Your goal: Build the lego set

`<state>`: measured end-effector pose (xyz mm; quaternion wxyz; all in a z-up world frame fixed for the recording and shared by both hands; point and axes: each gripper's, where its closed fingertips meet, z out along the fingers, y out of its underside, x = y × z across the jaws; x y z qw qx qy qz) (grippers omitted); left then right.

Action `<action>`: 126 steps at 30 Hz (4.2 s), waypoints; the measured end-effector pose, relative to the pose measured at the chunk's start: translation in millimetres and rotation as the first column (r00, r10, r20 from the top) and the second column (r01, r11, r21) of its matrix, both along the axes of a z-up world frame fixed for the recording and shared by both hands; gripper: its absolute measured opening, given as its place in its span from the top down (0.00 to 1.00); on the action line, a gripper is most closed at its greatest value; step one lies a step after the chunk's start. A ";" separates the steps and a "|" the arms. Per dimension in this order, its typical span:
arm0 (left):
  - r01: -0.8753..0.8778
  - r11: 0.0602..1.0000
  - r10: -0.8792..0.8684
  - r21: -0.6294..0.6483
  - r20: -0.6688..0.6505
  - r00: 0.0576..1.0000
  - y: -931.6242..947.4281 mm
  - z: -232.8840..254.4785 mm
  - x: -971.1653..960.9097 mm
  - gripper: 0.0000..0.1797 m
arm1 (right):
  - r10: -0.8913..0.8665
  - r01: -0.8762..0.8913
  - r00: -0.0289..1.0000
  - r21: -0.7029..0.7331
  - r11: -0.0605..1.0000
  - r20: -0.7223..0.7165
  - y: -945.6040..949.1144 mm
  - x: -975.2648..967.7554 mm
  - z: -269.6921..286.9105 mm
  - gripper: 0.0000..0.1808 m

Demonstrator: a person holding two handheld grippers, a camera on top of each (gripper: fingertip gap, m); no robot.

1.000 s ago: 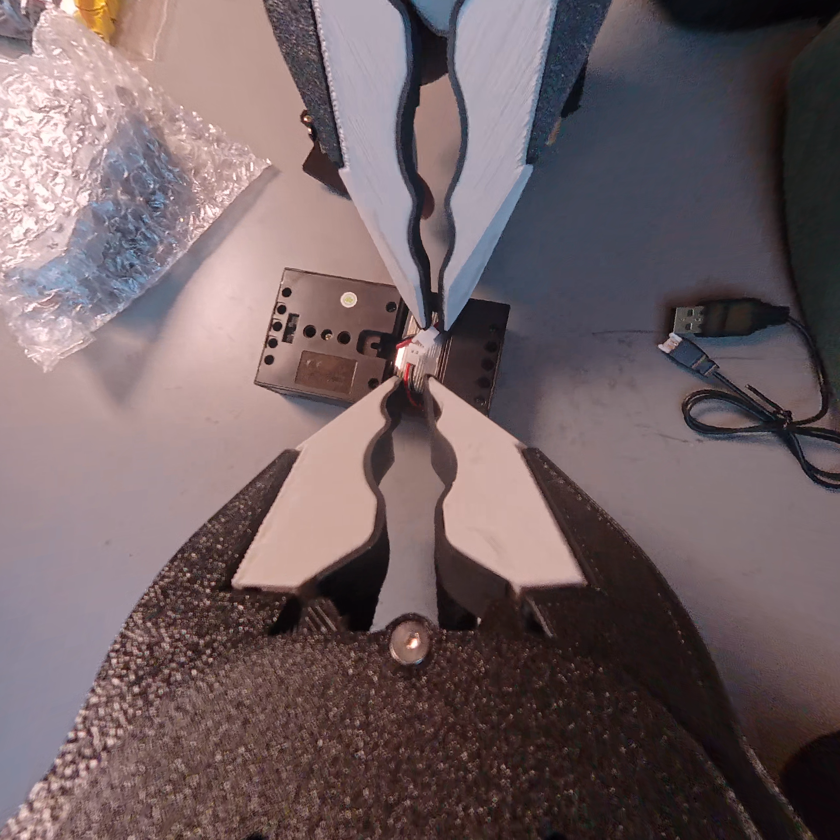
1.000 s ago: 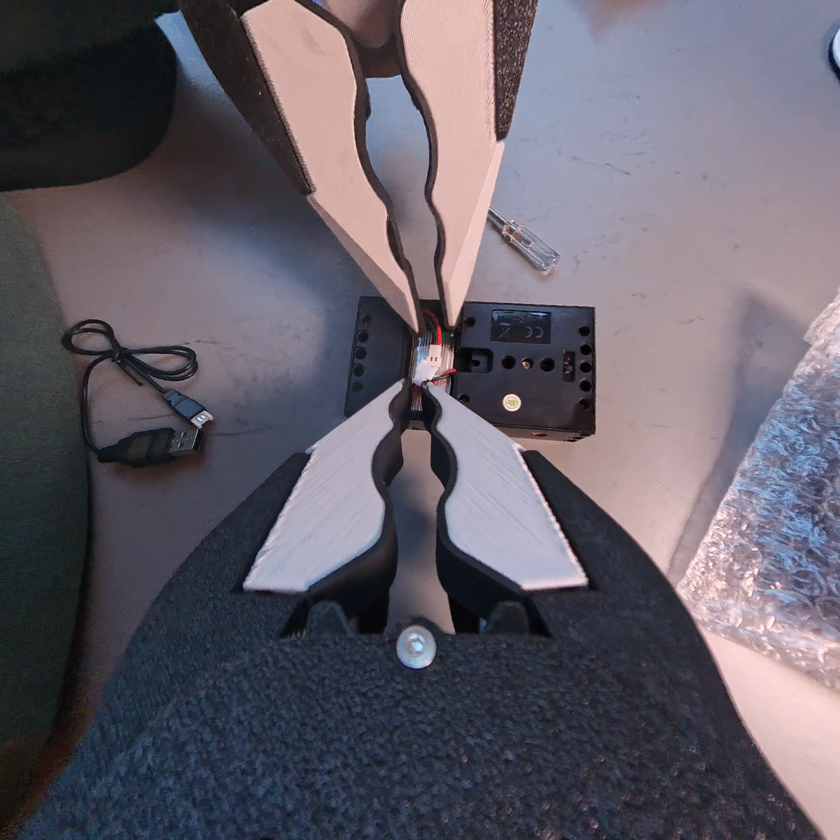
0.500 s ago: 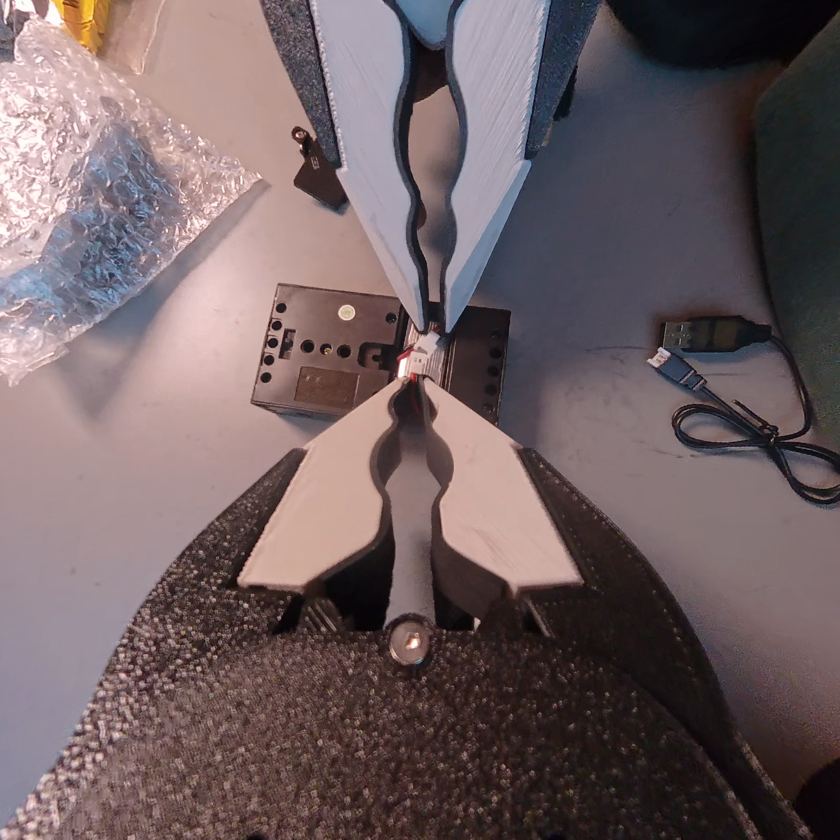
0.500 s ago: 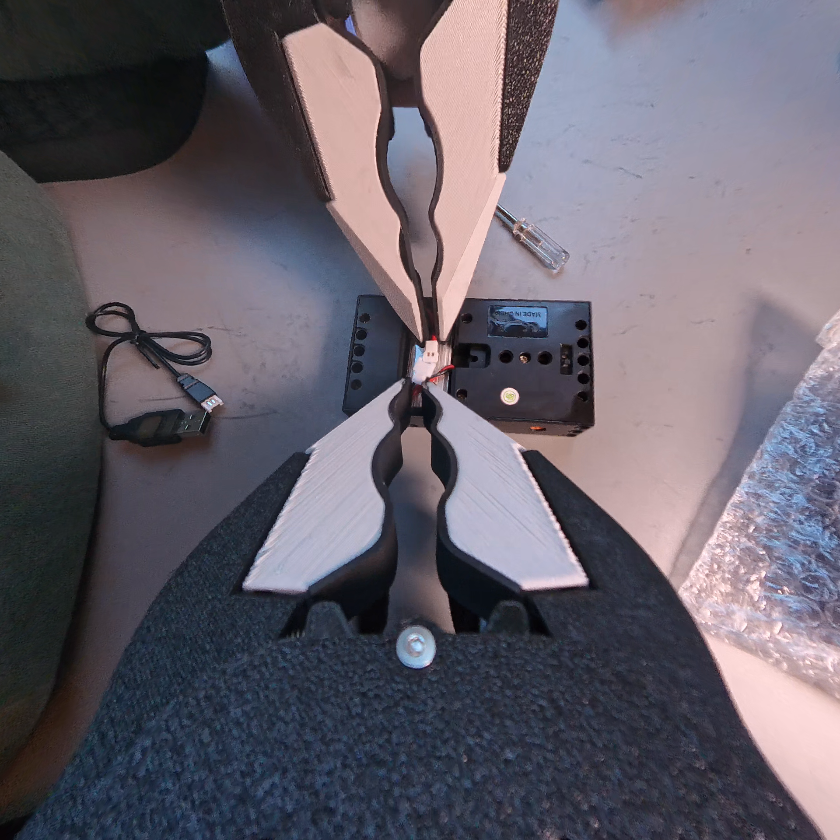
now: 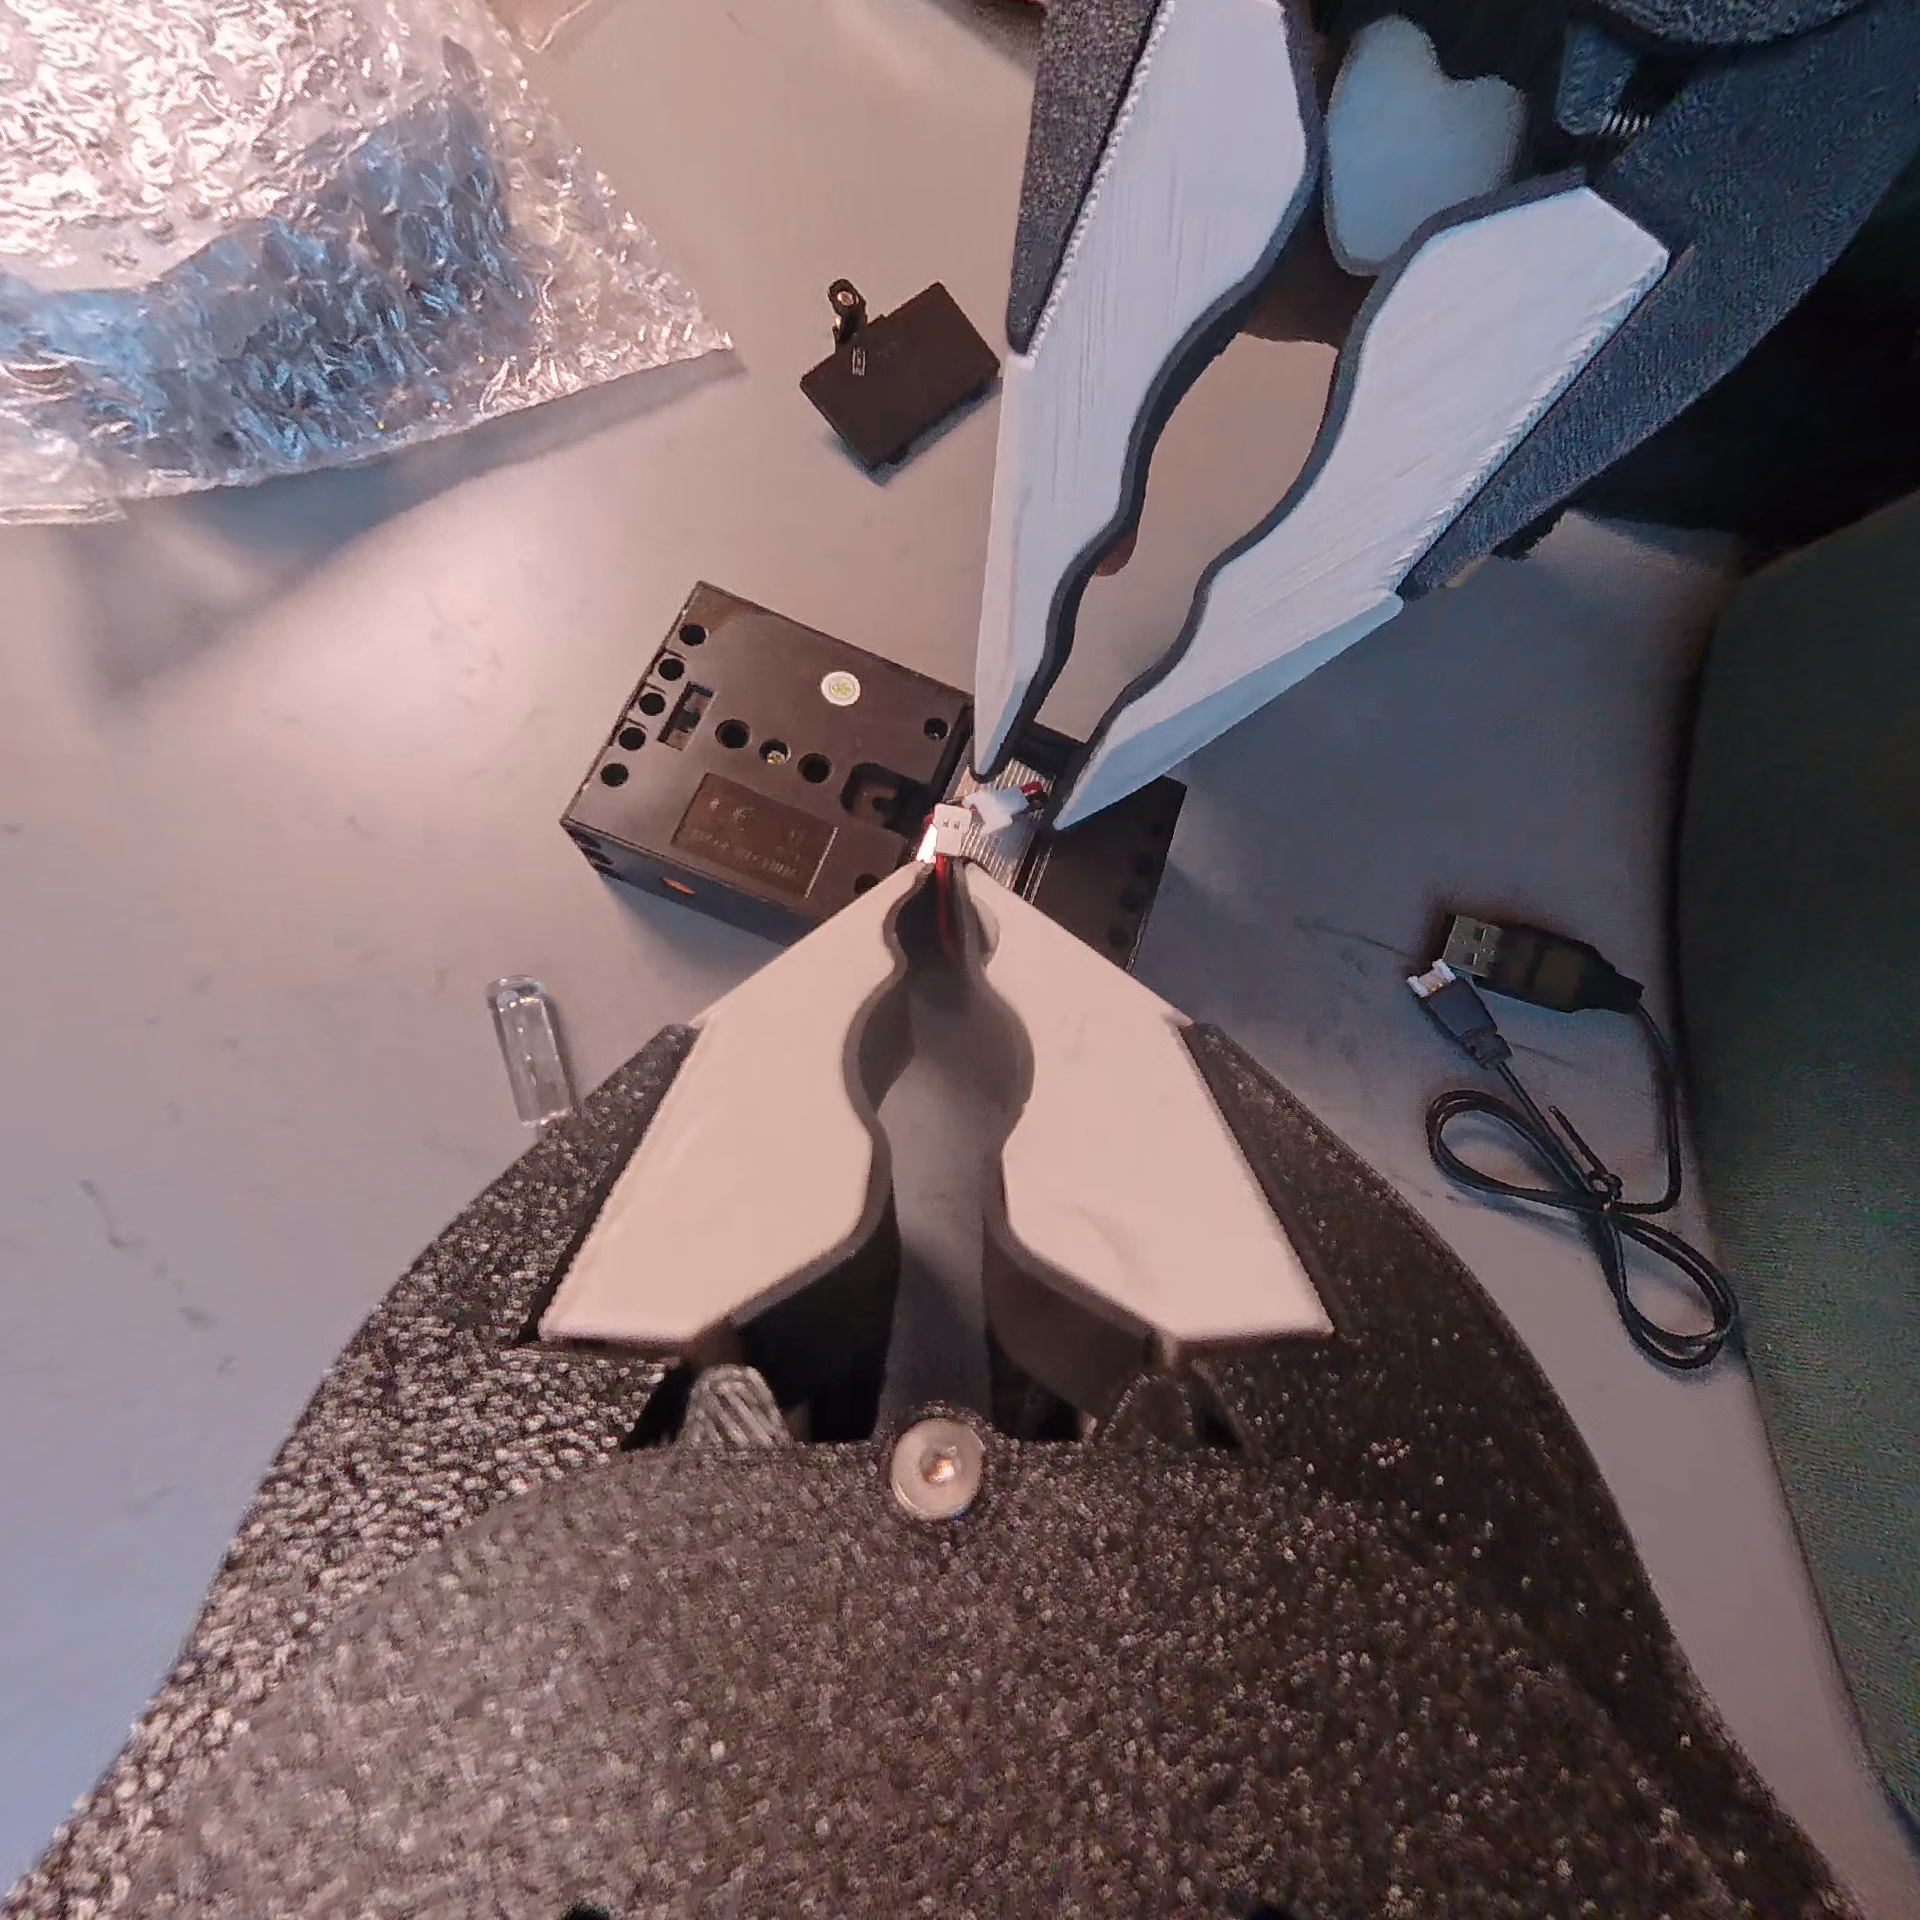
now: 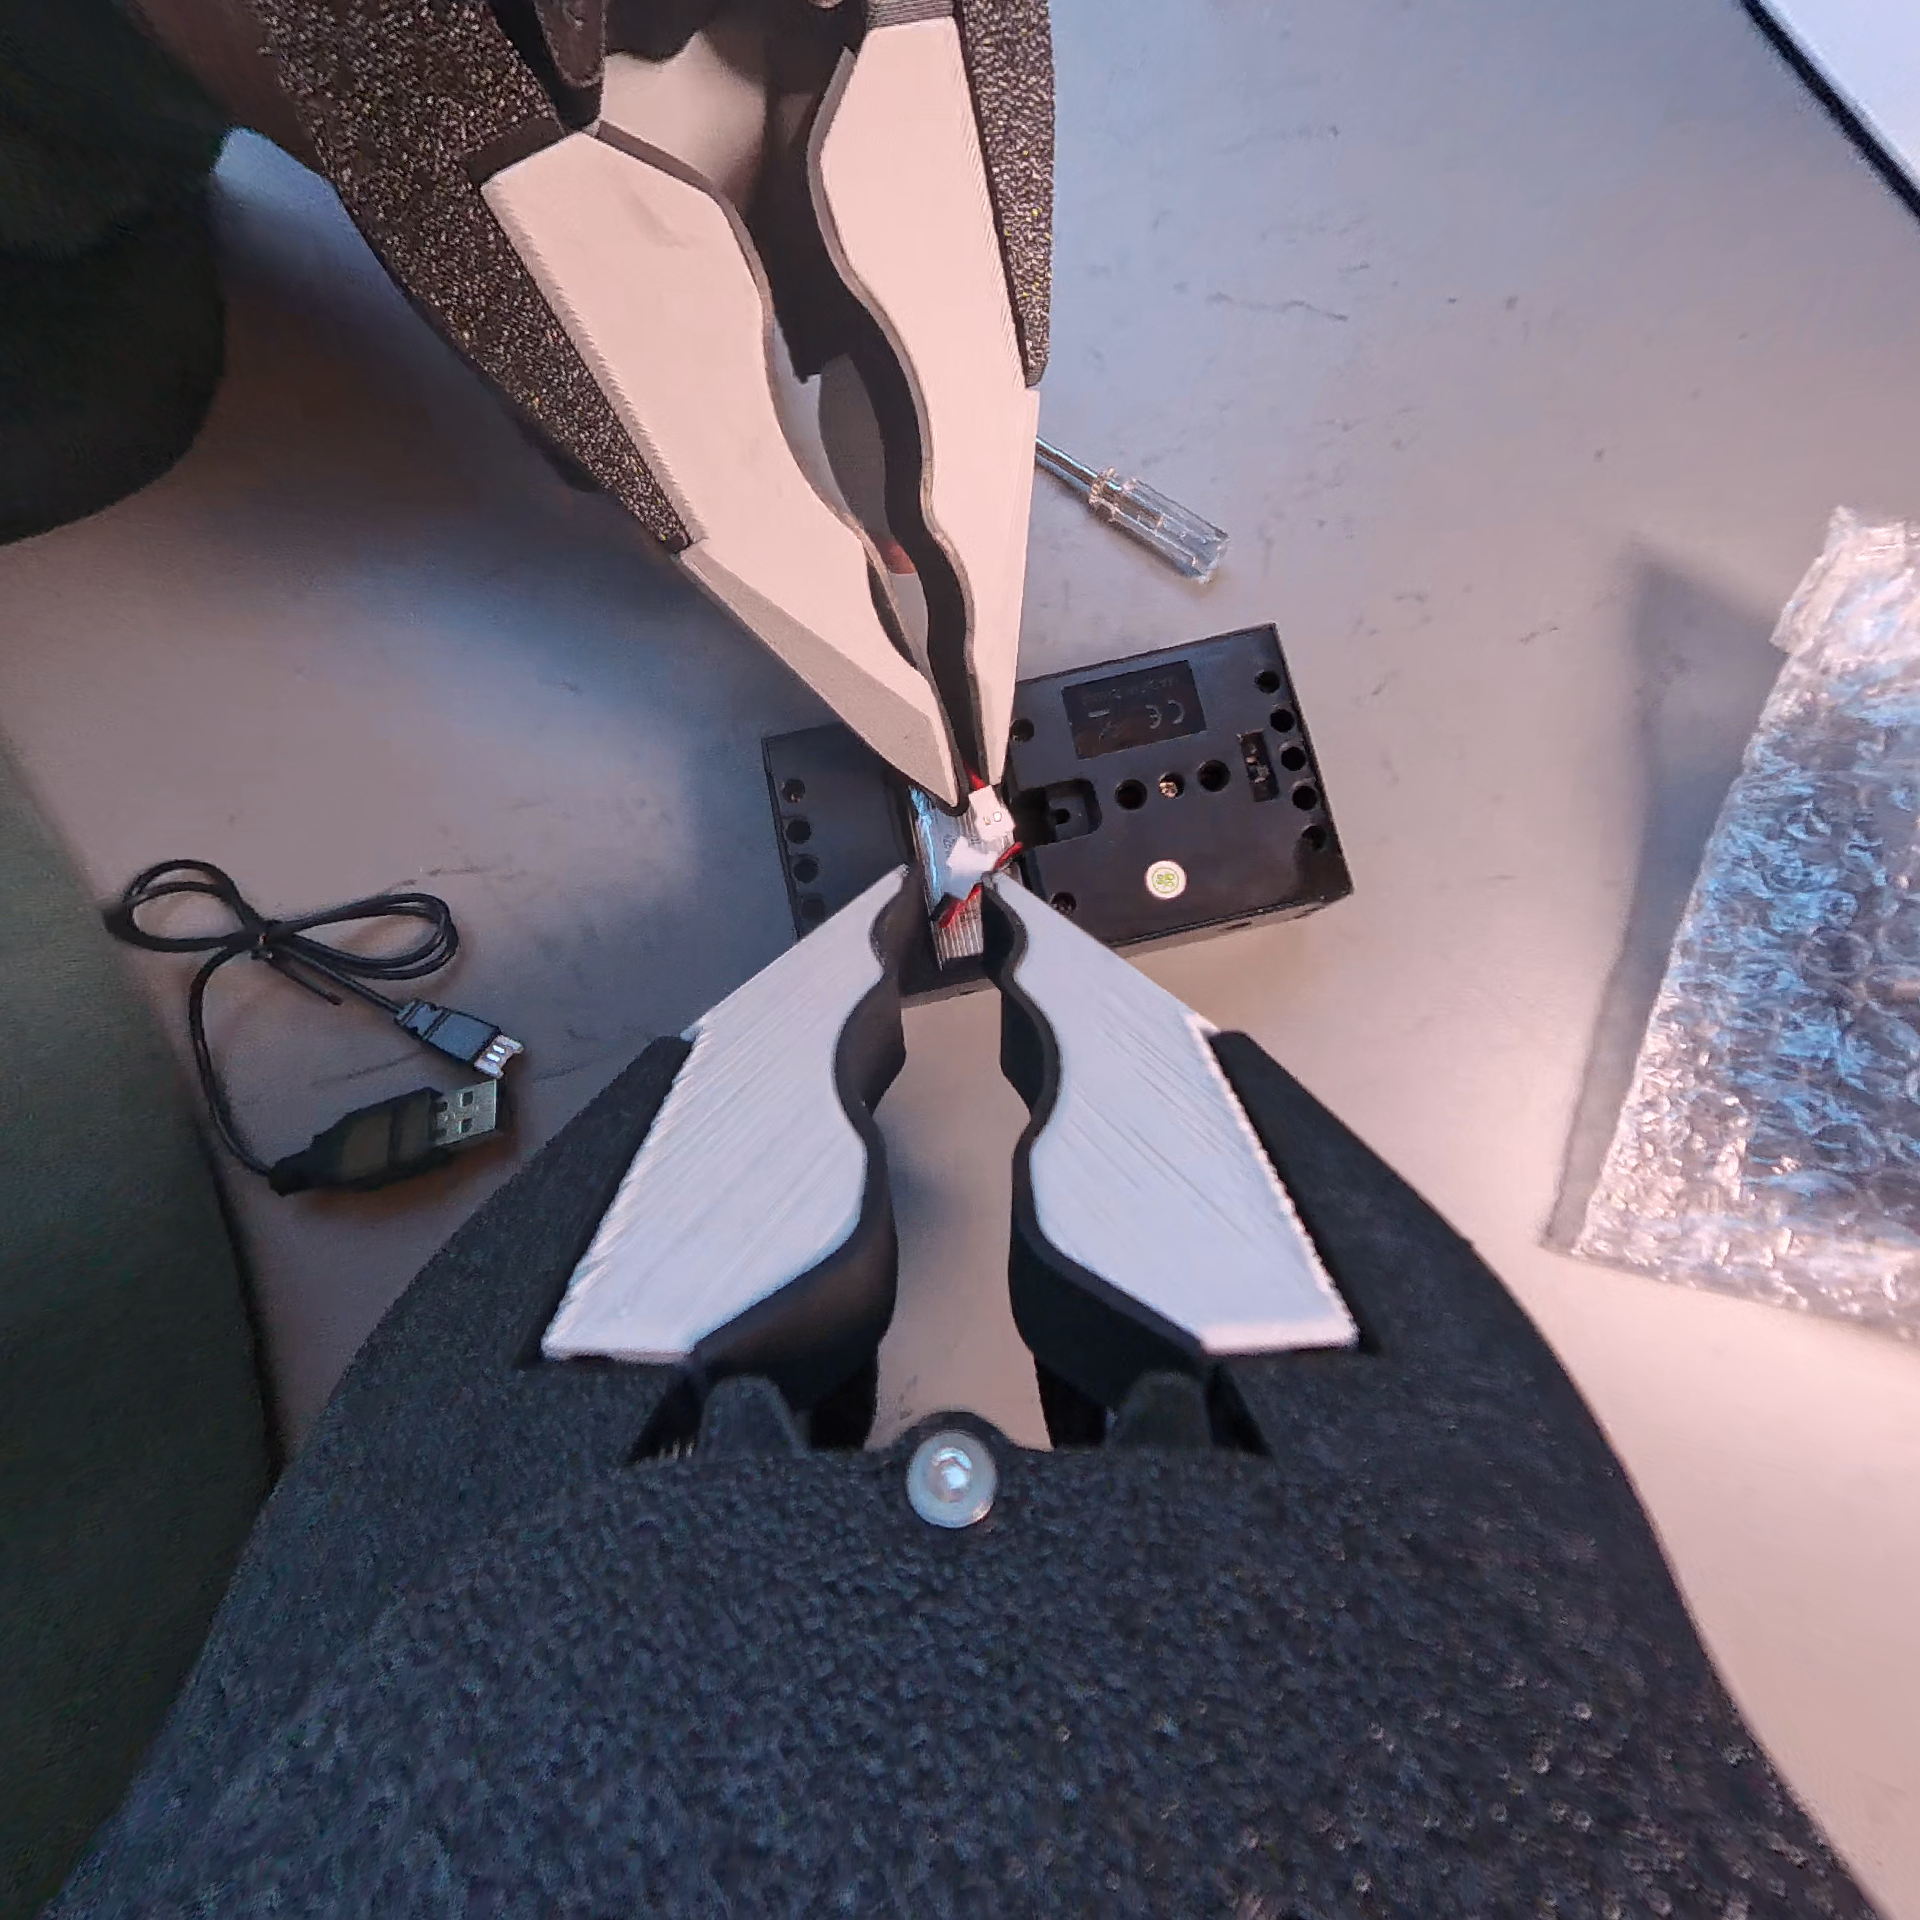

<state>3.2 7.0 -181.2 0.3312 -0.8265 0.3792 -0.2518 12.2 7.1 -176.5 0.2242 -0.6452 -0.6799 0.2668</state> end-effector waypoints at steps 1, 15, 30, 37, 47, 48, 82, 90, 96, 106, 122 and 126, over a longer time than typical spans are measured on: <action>-0.007 1.000 0.007 -0.005 0.008 1.000 -0.3 0.0 0.1 0.99 | -0.013 0.013 1.000 0.021 1.000 0.008 0.2 0.6 0.3 0.95; -0.100 0.993 0.105 -0.059 0.083 0.991 0.0 0.8 1.8 0.99 | -0.142 0.150 0.986 -0.096 0.984 0.085 0.7 0.6 -3.1 0.95; 0.059 0.997 -0.059 0.041 0.014 0.998 -10.2 -0.1 6.2 0.99 | 0.215 -0.209 0.976 0.156 0.965 -0.026 -1.1 6.4 -1.3 0.97; 0.115 0.989 -0.112 0.095 -0.030 0.993 -11.7 -1.0 7.8 0.99 | 0.349 -0.345 0.937 0.118 0.931 -0.010 -2.6 7.8 -4.7 0.98; 0.140 0.981 -0.128 0.135 -0.096 0.987 -11.2 -2.2 7.5 0.99 | 0.366 -0.362 0.930 0.083 0.929 -0.035 -5.1 7.0 -4.7 0.98; 0.142 0.981 -0.129 0.135 -0.101 0.986 -11.3 -2.3 7.5 0.99 | 0.361 -0.357 0.932 0.079 0.931 -0.039 -5.1 7.1 -4.7 0.98; 0.123 0.992 -0.122 0.041 -0.021 0.992 -14.7 -0.9 13.4 1.00 | 0.366 -0.353 0.924 0.123 0.928 -0.109 -7.7 8.9 -2.8 0.98; 0.135 0.990 -0.135 0.031 0.012 0.991 -16.4 -1.1 14.8 1.00 | 0.388 -0.371 0.913 0.138 0.918 -0.126 -9.4 9.3 -2.0 0.98; 0.144 0.990 -0.144 0.006 0.026 0.989 -18.7 -1.2 17.5 1.00 | 0.410 -0.389 0.905 0.169 0.906 -0.112 -10.4 8.5 -2.2 0.98; 0.140 0.990 -0.140 0.006 0.023 0.990 -17.6 -1.1 18.9 1.00 | 0.405 -0.384 0.910 0.187 0.904 -0.087 -8.2 7.1 -3.3 0.99; 0.184 0.974 -0.182 0.134 -0.024 0.983 -20.3 1.2 20.1 1.00 | 0.486 -0.414 0.859 0.339 0.845 -0.163 -13.8 10.6 0.7 0.98; 0.236 0.937 -0.219 0.258 -0.094 0.971 -20.3 3.7 20.4 1.00 | 0.431 -0.373 0.877 0.265 0.889 -0.211 -17.1 12.7 4.4 0.95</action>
